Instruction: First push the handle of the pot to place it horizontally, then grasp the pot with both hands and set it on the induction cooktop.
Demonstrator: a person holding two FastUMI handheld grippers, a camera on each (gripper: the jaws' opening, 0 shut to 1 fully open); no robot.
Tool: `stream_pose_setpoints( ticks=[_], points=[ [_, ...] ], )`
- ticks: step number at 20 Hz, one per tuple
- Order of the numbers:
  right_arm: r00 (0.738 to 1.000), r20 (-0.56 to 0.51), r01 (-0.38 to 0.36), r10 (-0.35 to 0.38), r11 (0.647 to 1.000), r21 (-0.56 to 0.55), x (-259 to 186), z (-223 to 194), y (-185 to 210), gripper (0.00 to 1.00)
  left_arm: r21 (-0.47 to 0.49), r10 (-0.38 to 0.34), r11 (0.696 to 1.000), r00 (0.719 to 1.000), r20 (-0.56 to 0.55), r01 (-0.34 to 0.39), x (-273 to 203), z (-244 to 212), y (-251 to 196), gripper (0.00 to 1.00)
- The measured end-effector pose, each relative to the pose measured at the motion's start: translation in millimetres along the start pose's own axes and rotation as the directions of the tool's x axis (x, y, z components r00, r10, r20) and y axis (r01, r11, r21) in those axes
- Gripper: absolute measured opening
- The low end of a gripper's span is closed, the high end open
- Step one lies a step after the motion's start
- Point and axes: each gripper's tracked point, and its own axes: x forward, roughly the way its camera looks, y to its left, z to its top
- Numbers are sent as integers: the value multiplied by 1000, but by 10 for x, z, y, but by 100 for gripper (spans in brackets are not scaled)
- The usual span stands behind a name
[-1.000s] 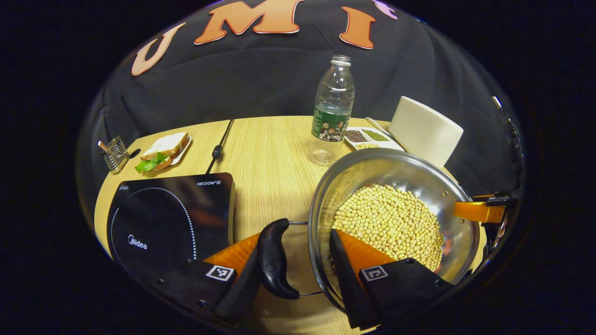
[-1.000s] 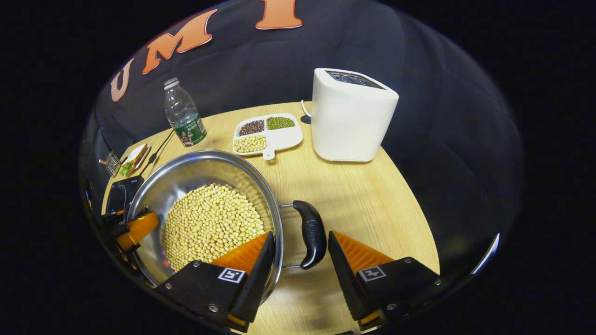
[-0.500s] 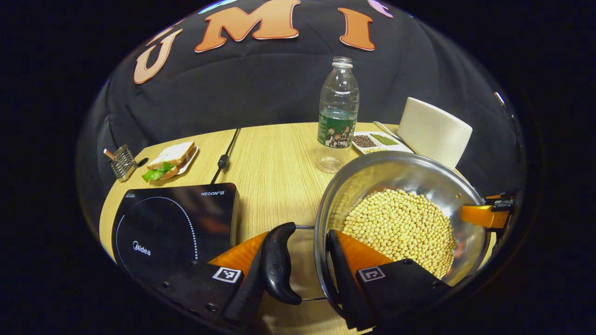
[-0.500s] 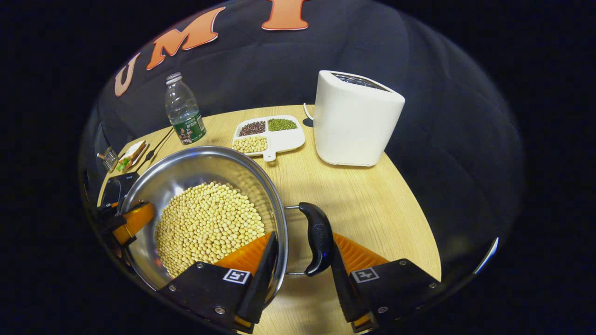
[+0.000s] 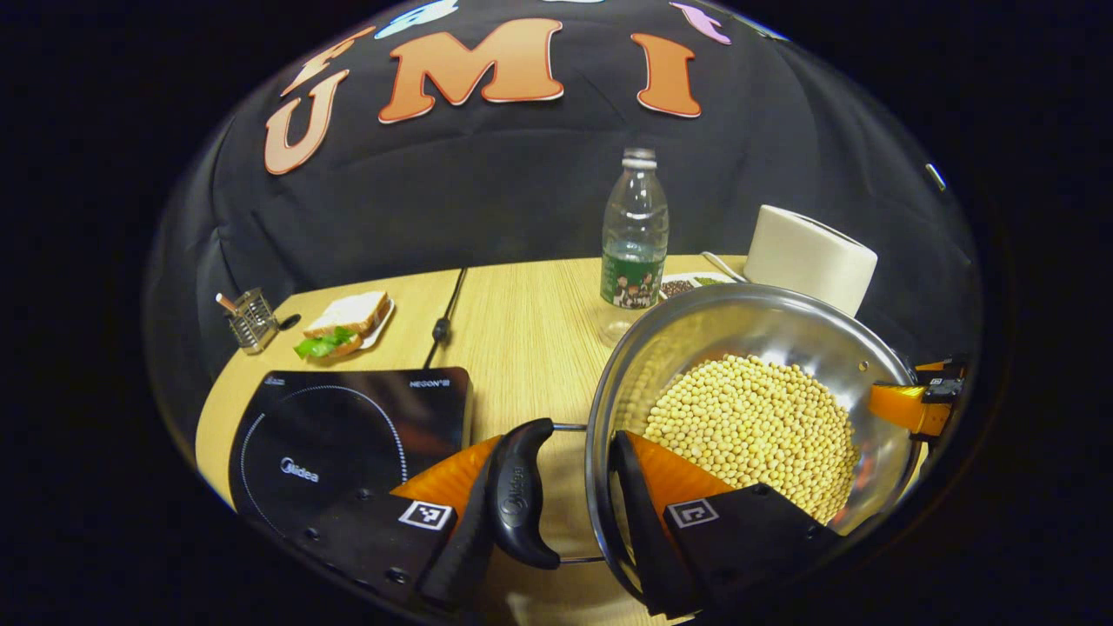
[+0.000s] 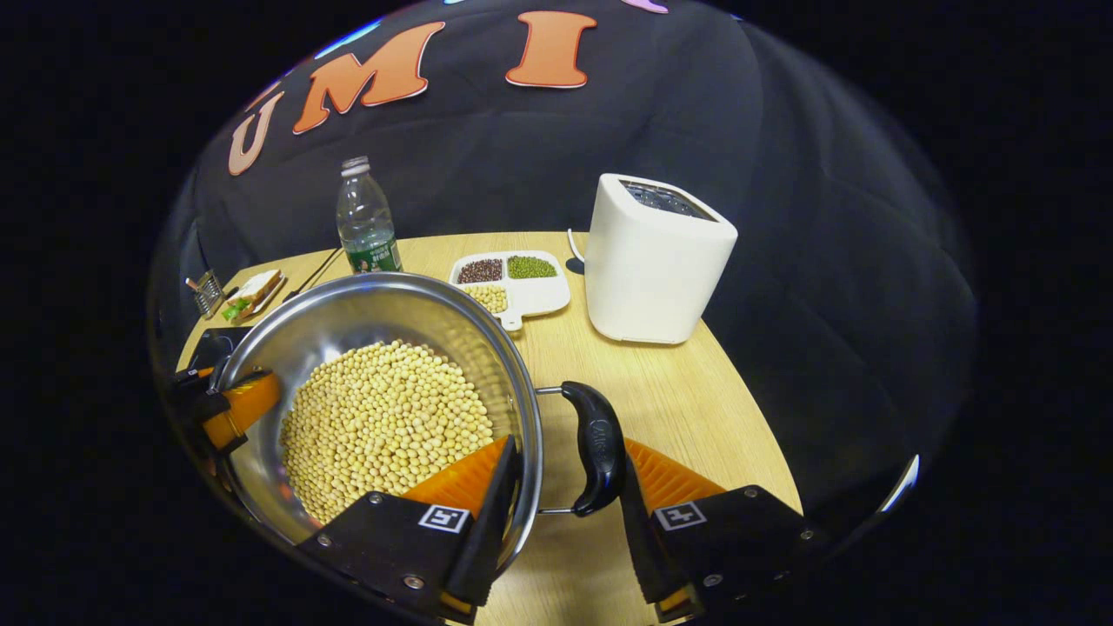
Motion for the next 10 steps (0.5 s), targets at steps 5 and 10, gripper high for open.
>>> stream_pose_setpoints(
  ticks=[5, 10],
  points=[
    [999, 43, -16, 16, 1000, -15, -250, 146, 97, 63, -17, 22, 1000, 999, 42, -21, -282, 128, 191, 75],
    [996, 68, -51, 54, 998, -44, -431, 203, 365, 63, -30, 59, 998, 996, 61, -57, -570, 153, 529, 75]
  ],
)
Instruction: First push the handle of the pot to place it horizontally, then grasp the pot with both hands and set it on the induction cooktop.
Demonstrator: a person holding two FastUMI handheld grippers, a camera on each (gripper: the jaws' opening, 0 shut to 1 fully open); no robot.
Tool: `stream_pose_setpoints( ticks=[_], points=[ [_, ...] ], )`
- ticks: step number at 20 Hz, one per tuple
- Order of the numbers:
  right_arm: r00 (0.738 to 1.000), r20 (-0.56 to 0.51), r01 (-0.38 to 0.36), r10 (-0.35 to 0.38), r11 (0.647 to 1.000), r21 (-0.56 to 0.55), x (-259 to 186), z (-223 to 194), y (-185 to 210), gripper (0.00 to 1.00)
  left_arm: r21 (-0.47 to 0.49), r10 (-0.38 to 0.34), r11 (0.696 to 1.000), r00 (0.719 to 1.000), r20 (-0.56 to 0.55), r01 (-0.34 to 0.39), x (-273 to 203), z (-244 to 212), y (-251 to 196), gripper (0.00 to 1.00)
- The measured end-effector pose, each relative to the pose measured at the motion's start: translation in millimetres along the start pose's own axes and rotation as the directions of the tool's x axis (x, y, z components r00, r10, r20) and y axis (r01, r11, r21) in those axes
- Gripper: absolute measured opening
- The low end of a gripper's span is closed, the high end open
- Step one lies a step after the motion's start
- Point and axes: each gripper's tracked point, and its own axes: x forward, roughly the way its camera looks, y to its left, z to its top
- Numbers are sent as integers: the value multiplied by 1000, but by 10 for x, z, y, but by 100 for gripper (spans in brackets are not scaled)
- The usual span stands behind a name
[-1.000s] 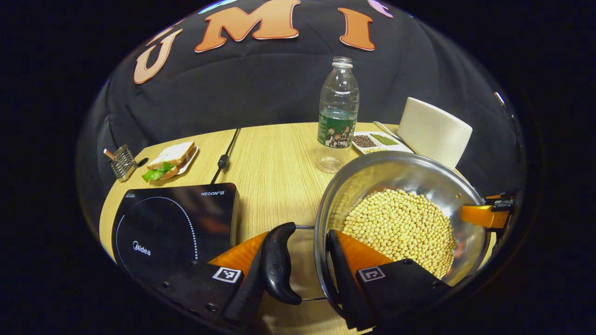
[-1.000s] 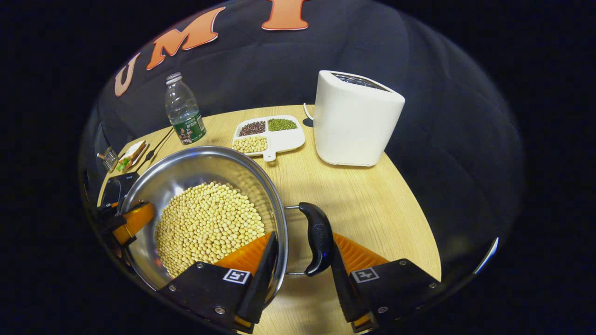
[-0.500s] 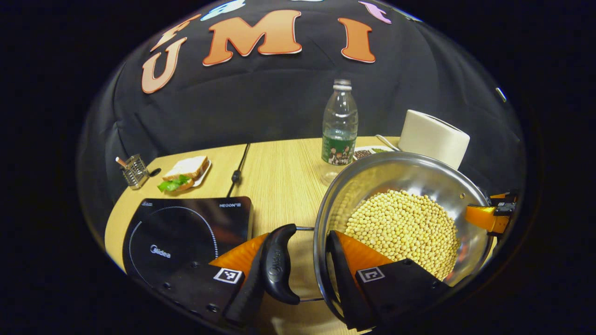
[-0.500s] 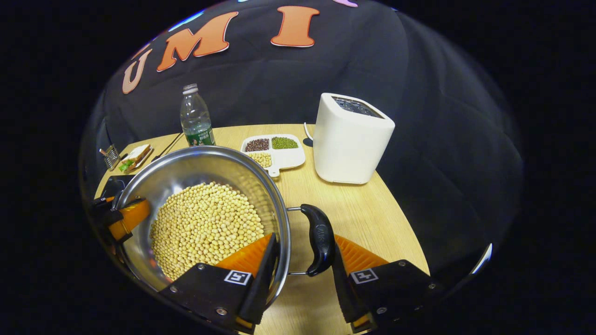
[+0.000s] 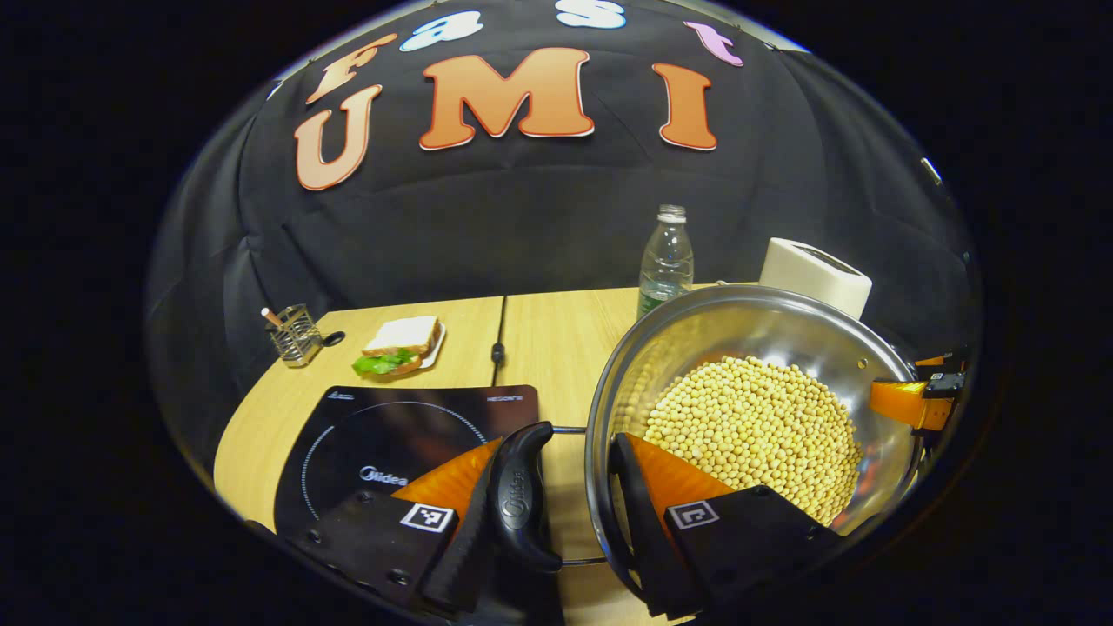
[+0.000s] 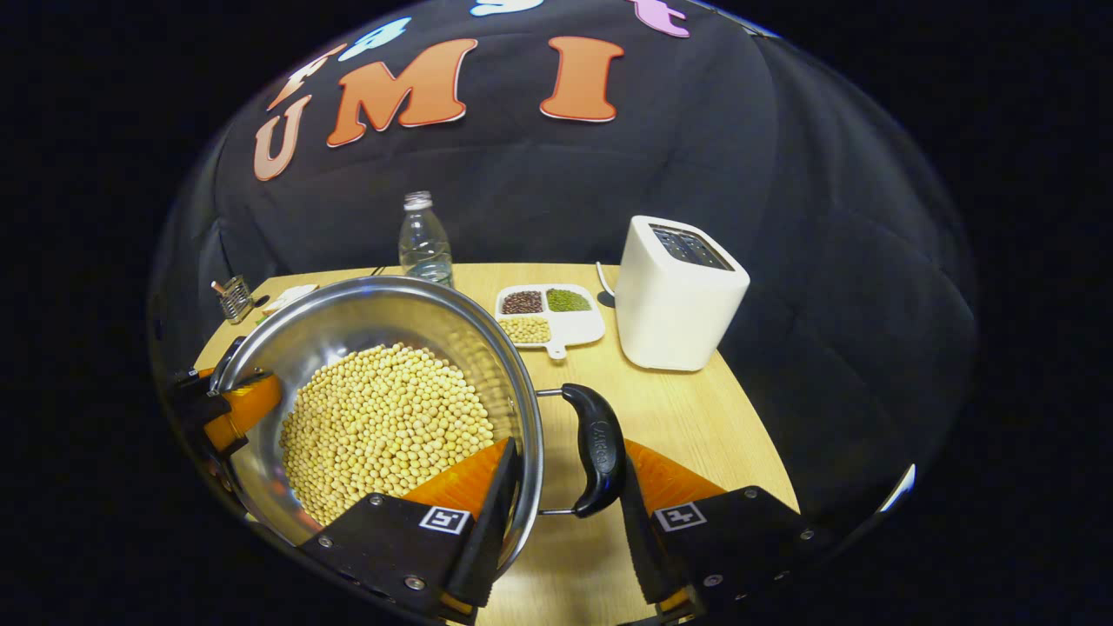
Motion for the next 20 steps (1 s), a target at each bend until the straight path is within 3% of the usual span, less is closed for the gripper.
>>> stream_pose_setpoints(
  ticks=[15, 20],
  points=[
    [994, 49, -90, 95, 991, -97, -318, 304, 1031, 63, -75, 101, 992, 994, 32, -98, -572, 110, 1164, 72],
    [990, 58, -118, 126, 985, -129, -294, 364, 1375, 63, -108, 142, 984, 989, 27, -139, -661, 69, 1541, 75]
  ],
)
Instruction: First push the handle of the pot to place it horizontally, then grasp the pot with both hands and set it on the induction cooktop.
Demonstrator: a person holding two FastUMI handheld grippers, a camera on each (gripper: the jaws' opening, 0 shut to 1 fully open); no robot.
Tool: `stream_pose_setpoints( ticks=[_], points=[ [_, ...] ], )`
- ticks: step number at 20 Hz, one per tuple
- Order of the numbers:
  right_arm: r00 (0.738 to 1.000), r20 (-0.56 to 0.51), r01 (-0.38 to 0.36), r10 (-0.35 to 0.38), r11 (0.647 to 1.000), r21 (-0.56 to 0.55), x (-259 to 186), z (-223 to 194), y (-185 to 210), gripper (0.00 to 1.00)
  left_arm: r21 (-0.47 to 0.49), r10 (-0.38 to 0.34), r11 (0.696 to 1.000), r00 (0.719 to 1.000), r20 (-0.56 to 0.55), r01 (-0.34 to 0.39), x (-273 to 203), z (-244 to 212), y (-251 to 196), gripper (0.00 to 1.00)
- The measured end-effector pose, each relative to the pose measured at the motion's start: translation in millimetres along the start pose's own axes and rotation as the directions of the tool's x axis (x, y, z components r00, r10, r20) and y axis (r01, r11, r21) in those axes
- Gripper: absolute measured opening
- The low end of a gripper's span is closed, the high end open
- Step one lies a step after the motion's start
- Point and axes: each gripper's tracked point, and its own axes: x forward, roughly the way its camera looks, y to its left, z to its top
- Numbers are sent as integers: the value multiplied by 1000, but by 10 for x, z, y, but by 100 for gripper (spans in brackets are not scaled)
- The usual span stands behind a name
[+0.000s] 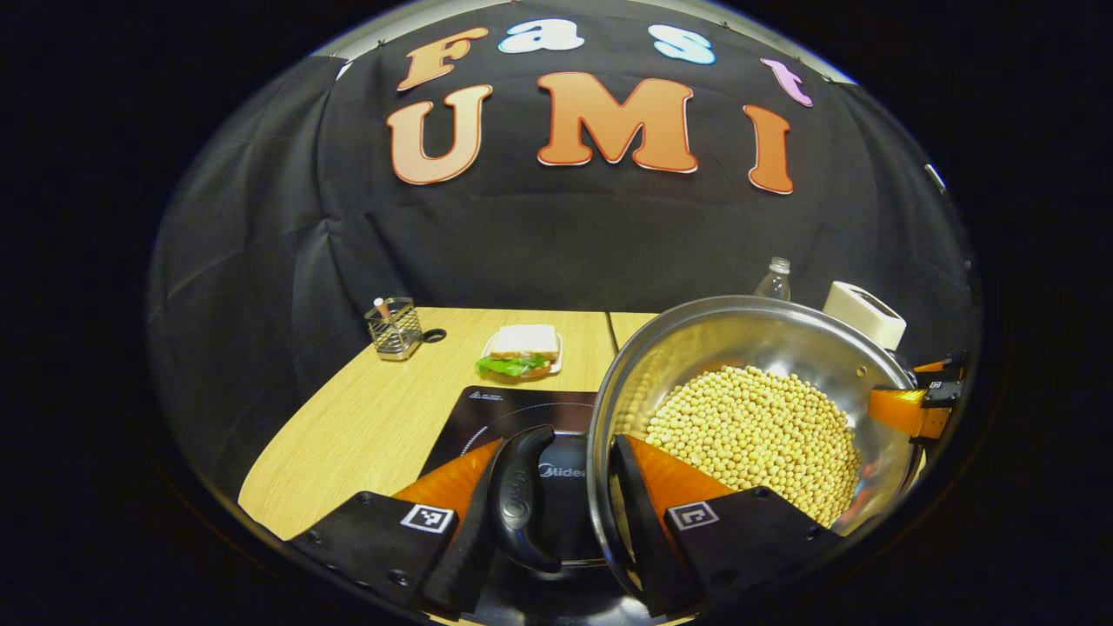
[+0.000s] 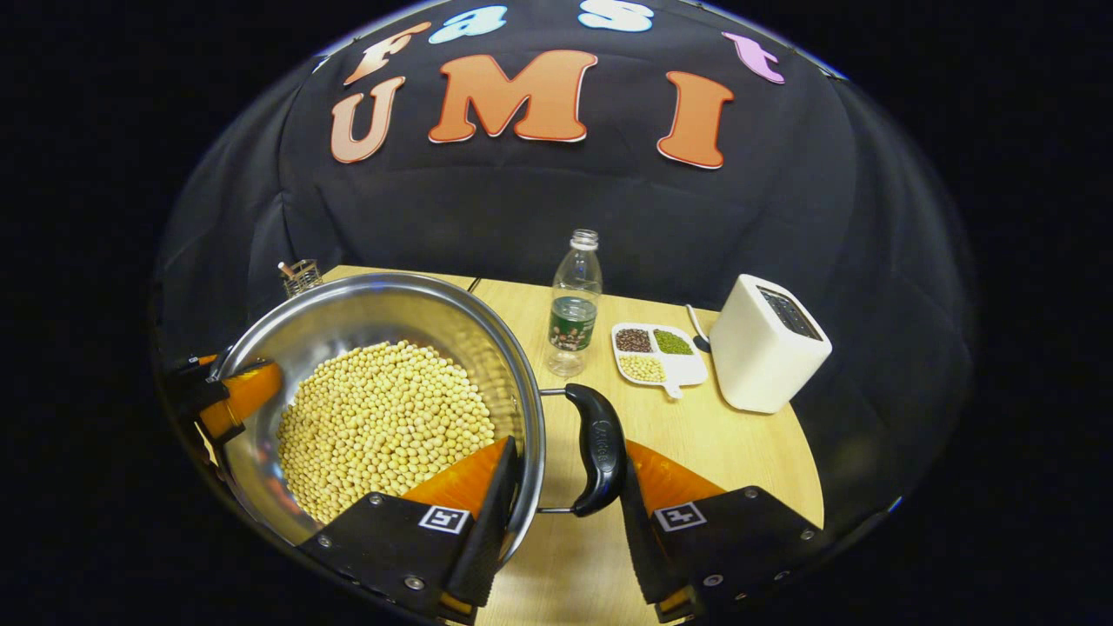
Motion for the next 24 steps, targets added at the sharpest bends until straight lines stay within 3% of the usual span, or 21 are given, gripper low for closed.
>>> stream_pose_setpoints(
  ticks=[1, 14, 24],
  points=[
    [1000, -3, -8, 8, 1000, -2, -10, 12, 94, 63, -2, 10, 1000, 1000, -2, -10, -4, -18, 81, 72],
    [997, 11, -82, 83, 995, -60, 107, 227, 958, 63, -85, 87, 992, 996, -12, -88, -11, -7, 994, 75],
    [995, -20, -97, 96, 993, -63, 334, 184, 1283, 63, -81, 107, 991, 994, -33, -109, 201, -117, 1292, 75]
  ],
)
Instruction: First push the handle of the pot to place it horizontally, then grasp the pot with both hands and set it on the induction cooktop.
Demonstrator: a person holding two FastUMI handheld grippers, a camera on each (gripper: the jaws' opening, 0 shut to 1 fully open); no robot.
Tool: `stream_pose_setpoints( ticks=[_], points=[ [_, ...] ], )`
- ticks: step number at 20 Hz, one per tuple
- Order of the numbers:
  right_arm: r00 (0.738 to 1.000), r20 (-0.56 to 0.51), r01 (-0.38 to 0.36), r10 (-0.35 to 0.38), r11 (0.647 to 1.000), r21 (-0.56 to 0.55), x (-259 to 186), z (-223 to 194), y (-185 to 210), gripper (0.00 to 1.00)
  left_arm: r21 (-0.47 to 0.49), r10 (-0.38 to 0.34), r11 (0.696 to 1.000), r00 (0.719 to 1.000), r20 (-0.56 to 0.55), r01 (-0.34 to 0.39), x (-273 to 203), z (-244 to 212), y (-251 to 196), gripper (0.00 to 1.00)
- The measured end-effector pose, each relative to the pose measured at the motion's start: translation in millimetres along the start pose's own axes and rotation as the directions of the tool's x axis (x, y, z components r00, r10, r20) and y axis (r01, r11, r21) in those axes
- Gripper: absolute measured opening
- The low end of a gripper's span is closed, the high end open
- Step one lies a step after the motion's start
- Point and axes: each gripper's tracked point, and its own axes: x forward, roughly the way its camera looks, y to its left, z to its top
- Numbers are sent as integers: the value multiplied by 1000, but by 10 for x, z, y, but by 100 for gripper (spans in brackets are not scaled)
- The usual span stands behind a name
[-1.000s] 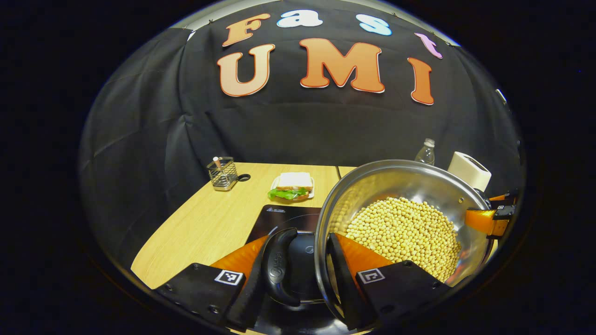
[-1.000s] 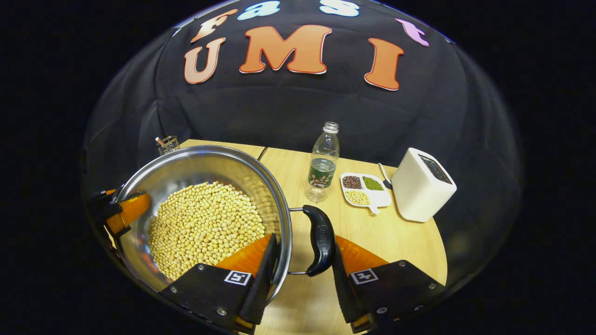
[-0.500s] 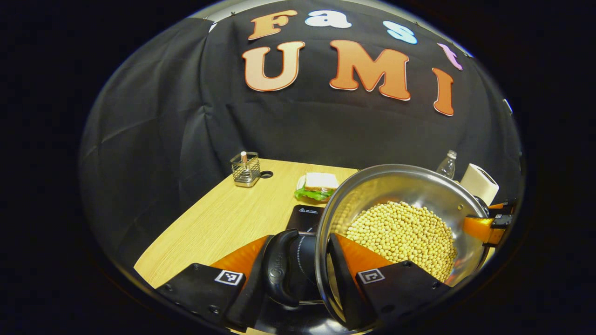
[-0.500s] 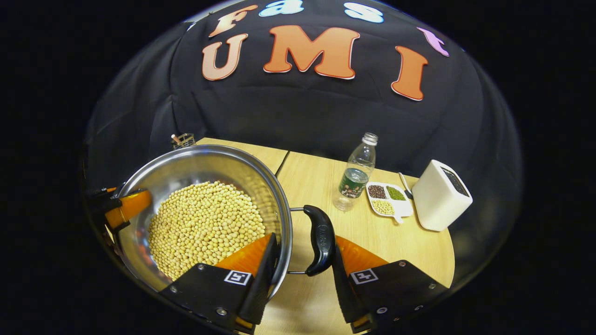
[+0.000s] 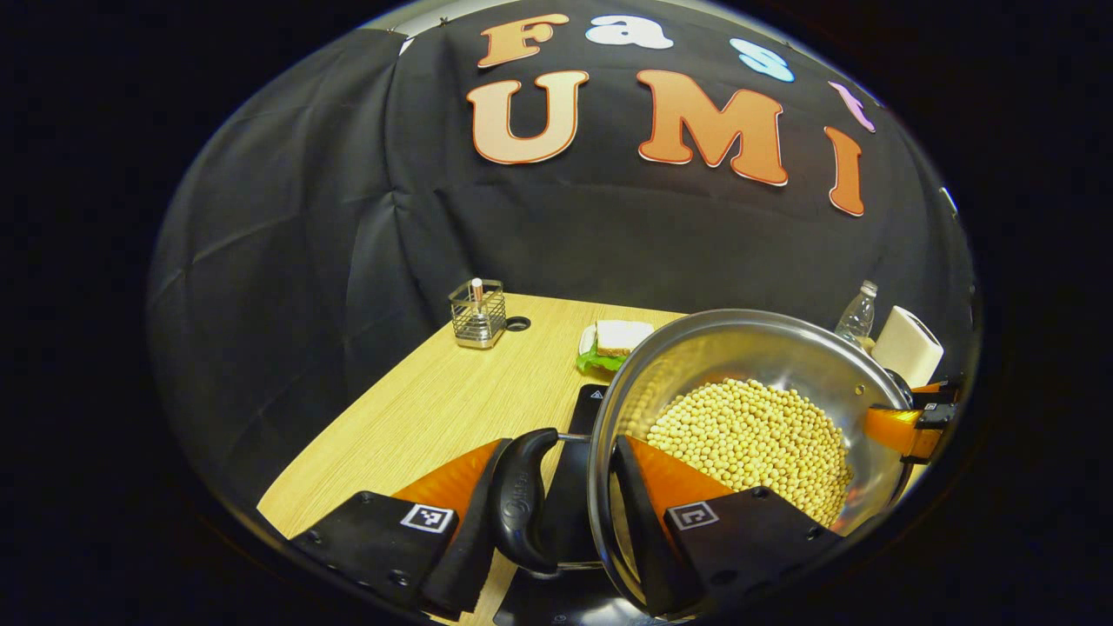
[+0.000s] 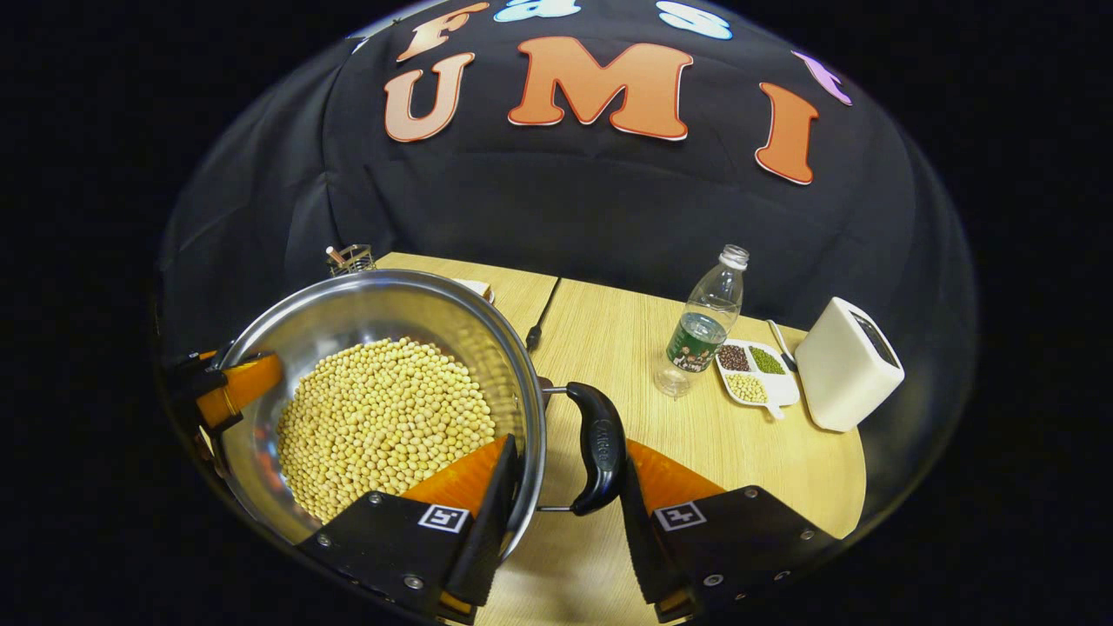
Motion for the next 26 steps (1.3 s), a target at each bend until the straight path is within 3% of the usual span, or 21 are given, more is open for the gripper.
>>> stream_pose_setpoints(
  ticks=[14, 15, 20, 23, 26],
  points=[
    [996, -89, 9, -10, 1000, -4, 304, -181, 196, 63, -2, -29, 1000, 996, -86, 29, 443, -284, 147, 72],
    [996, -94, 6, -6, 1000, 2, 318, -201, 191, 64, -3, -30, 1000, 996, -87, 30, 456, -283, 149, 78],
    [993, -116, 4, -1, 1000, 28, 316, -205, 180, 63, 4, -36, 999, 994, -102, 37, 484, -297, 131, 72],
    [993, -117, -5, 5, 1000, -3, 309, -249, 191, 65, 31, -9, 999, 996, -89, 11, 469, -320, 150, 80],
    [997, -74, 4, -7, 999, -43, 218, -167, 159, 78, 60, 31, 998, 999, -27, -30, 394, -129, 194, 84]
  ],
)
